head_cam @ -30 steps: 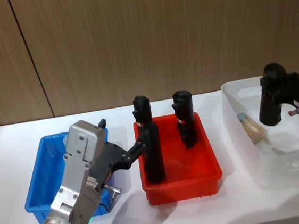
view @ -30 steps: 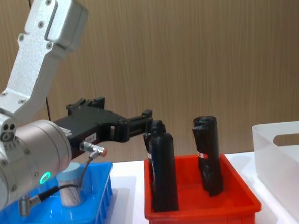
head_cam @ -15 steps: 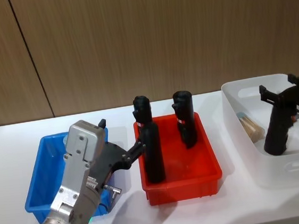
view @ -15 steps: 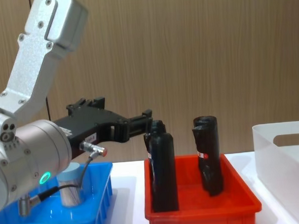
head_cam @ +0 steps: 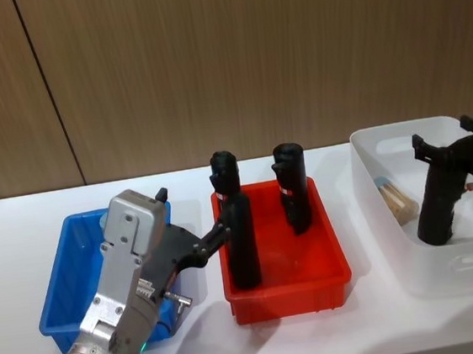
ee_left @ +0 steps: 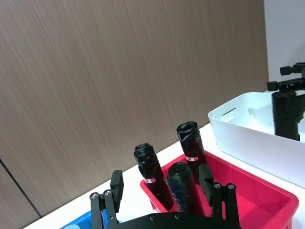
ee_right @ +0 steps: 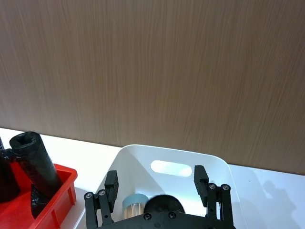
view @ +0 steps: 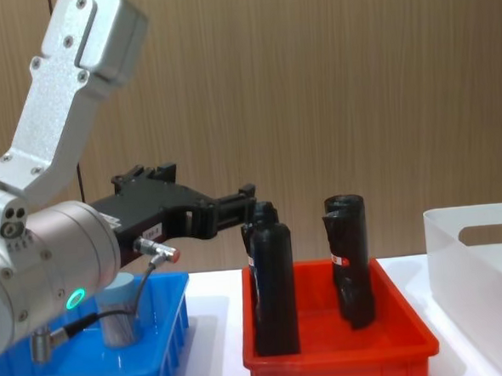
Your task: Pick the cotton swabs from the blue box and place them into the white box.
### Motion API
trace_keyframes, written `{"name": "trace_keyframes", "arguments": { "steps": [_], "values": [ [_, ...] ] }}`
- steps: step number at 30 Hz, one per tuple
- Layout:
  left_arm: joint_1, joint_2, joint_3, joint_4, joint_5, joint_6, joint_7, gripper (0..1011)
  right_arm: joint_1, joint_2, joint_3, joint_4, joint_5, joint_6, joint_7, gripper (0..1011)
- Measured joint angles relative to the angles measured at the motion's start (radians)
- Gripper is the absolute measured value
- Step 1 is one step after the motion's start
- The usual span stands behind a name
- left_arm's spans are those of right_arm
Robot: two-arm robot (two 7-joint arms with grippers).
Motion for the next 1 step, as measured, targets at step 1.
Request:
{"name": "trace_keyframes", "arguments": {
  "steps": [1],
  "values": [
    [0.000, 0.000, 0.000, 0.000, 0.000, 0.000, 0.000, 1003, -0.001, 0.000, 0.000, -0.001, 0.000, 0.000, 0.000, 1001]
  ]
}}
